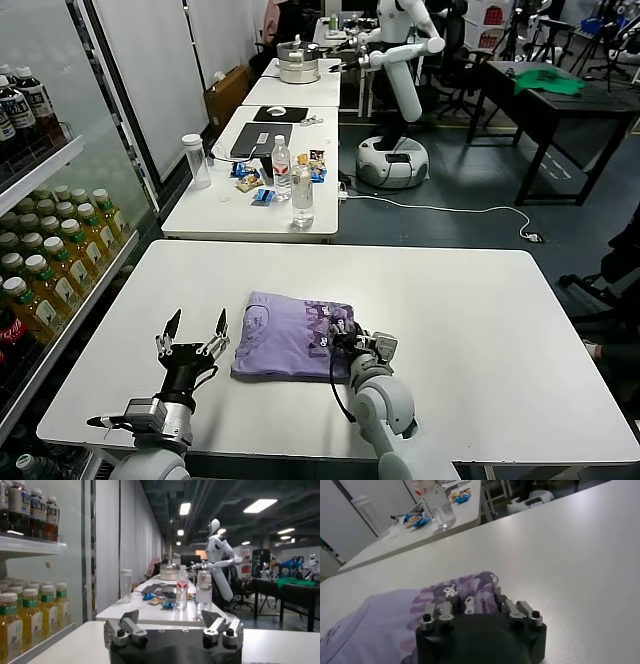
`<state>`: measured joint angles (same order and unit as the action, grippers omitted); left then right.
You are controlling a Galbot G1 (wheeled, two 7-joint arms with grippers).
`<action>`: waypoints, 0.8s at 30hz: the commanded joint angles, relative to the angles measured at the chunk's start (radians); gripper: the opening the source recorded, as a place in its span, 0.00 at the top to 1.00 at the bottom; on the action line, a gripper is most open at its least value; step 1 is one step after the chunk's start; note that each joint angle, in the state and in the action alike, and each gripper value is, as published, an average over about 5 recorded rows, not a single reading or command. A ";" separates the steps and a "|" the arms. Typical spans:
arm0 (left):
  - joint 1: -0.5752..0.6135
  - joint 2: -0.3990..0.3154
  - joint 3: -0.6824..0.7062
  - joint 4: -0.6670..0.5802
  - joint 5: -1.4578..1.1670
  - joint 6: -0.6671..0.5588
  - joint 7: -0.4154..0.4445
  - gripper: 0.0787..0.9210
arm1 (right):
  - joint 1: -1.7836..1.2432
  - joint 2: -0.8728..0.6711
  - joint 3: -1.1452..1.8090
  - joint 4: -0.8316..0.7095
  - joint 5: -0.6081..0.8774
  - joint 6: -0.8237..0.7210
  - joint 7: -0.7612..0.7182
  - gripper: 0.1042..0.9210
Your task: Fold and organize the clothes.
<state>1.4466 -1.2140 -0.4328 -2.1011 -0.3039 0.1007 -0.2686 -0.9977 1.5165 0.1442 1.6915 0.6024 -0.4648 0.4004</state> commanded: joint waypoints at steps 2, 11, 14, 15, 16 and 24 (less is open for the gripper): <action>0.013 -0.002 0.001 0.001 0.011 -0.005 0.001 0.12 | 0.056 -0.102 0.030 -0.023 -0.082 -0.012 -0.046 0.62; -0.001 -0.013 0.027 0.021 0.026 -0.003 0.003 0.12 | 0.143 -0.319 0.097 -0.074 -0.186 -0.008 -0.177 0.92; -0.009 -0.016 0.038 0.027 0.030 -0.001 0.004 0.12 | 0.173 -0.367 0.114 -0.103 -0.230 -0.003 -0.219 0.96; -0.012 -0.017 0.042 0.030 0.032 -0.001 0.005 0.12 | 0.183 -0.382 0.118 -0.115 -0.250 0.002 -0.233 0.96; -0.015 -0.018 0.045 0.032 0.034 0.000 0.005 0.12 | 0.191 -0.394 0.122 -0.129 -0.272 0.010 -0.248 0.96; -0.026 -0.023 0.058 0.044 0.040 0.001 0.012 0.12 | 0.188 -0.427 0.157 -0.176 -0.375 0.107 -0.304 0.96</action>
<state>1.4253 -1.2353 -0.3857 -2.0639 -0.2667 0.1006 -0.2585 -0.8413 1.2021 0.2546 1.5789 0.3690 -0.4441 0.1964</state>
